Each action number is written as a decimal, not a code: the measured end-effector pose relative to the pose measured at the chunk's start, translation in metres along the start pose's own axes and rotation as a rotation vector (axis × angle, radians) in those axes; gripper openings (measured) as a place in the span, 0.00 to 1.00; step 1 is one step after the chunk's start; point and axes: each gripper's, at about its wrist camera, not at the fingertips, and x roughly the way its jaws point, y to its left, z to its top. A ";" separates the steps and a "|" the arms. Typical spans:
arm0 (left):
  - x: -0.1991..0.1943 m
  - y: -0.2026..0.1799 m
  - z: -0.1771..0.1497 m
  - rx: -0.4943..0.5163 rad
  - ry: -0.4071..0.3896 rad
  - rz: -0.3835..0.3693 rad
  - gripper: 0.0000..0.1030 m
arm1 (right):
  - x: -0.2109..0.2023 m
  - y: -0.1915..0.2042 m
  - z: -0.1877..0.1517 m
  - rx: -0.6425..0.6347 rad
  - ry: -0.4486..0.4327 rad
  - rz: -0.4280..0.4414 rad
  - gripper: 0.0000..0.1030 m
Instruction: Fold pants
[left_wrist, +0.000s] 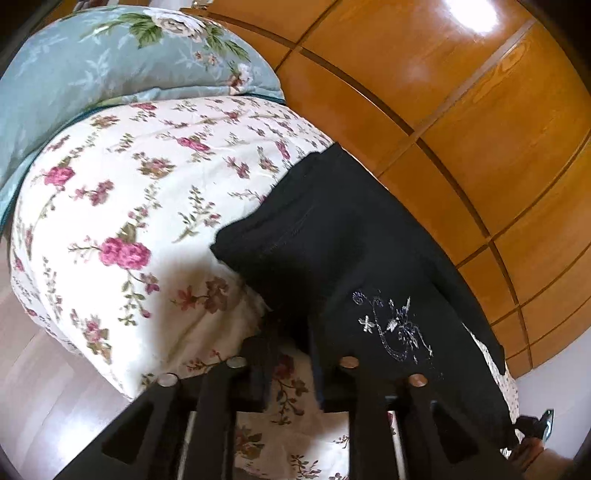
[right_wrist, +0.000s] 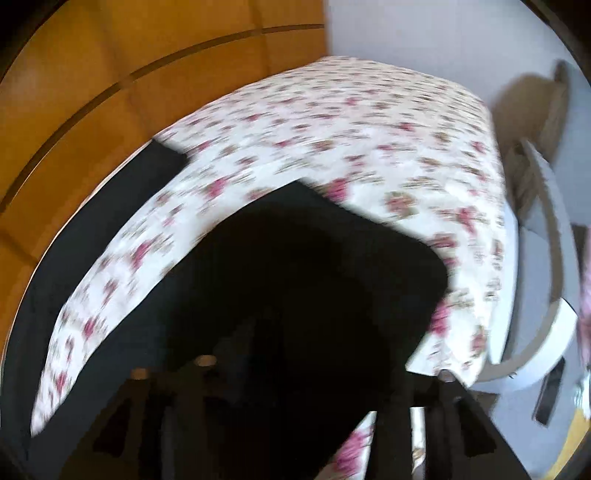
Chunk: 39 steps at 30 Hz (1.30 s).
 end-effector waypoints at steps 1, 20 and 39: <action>-0.005 0.003 0.001 -0.021 -0.014 -0.001 0.22 | -0.002 -0.008 0.005 0.030 -0.020 -0.037 0.52; -0.081 -0.018 0.018 0.016 -0.299 0.134 0.38 | -0.045 0.107 0.032 -0.314 -0.264 0.325 0.65; 0.047 -0.109 0.095 0.256 -0.041 0.136 0.44 | 0.011 0.164 -0.018 -0.354 0.030 0.672 0.65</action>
